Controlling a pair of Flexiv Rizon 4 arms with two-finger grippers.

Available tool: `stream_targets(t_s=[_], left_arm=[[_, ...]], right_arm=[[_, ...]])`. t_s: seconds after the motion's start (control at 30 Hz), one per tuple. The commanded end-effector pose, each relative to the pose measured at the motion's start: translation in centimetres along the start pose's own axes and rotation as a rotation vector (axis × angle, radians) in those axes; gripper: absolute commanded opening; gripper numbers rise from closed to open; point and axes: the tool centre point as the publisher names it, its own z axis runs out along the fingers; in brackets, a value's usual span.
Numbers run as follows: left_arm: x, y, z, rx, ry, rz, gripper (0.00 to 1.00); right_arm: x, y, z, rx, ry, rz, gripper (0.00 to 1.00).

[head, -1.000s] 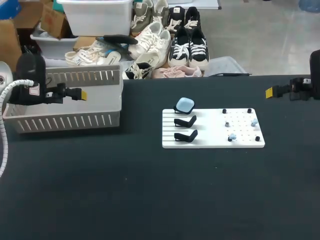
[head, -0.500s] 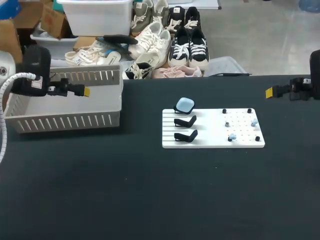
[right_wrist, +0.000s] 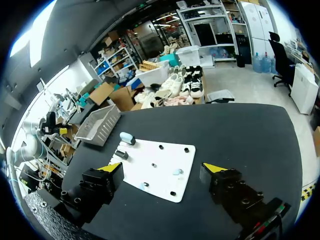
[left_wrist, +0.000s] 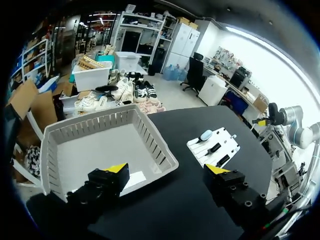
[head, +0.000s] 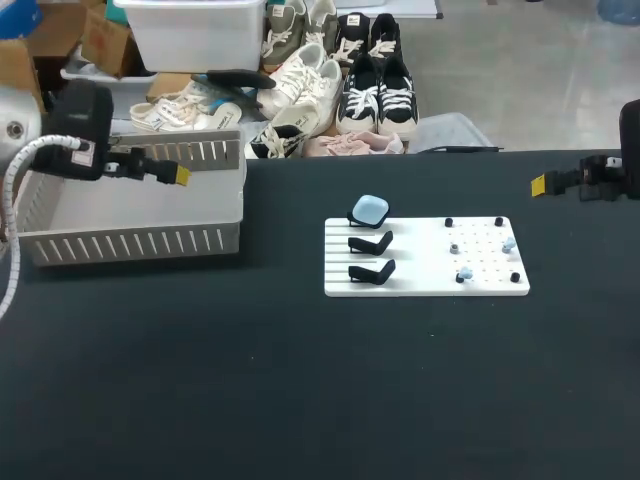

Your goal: Pick up each earbud case from the left stands, insert the matching earbuds, close the lid, and place the case in the box.

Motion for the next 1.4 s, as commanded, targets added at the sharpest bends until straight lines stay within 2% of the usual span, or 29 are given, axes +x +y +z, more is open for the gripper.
stream_targets(t_s=[0.03, 1.17, 1.2, 1.27, 1.4], left_arm=[[-5.0, 0.1, 3.4, 0.128, 0.041, 0.356, 1.00], [-5.0, 0.1, 3.4, 0.128, 0.041, 0.356, 1.00], [-5.1, -0.1, 3.6, 0.135, 0.015, 0.404, 1.00], [-5.5, -0.6, 4.2, 0.157, 0.031, 0.485, 1.00], [-6.1, -1.6, 4.9, 0.232, 0.011, 0.663, 1.00]], right_arm=[[0.0, 0.0, 0.0, 0.000, 0.000, 0.000, 1.00], [0.0, 0.0, 0.0, 0.000, 0.000, 0.000, 1.00], [0.0, 0.0, 0.0, 0.000, 0.000, 0.000, 1.00], [0.0, 0.0, 0.0, 0.000, 0.000, 0.000, 1.00], [0.0, 0.0, 0.0, 0.000, 0.000, 0.000, 1.00]])
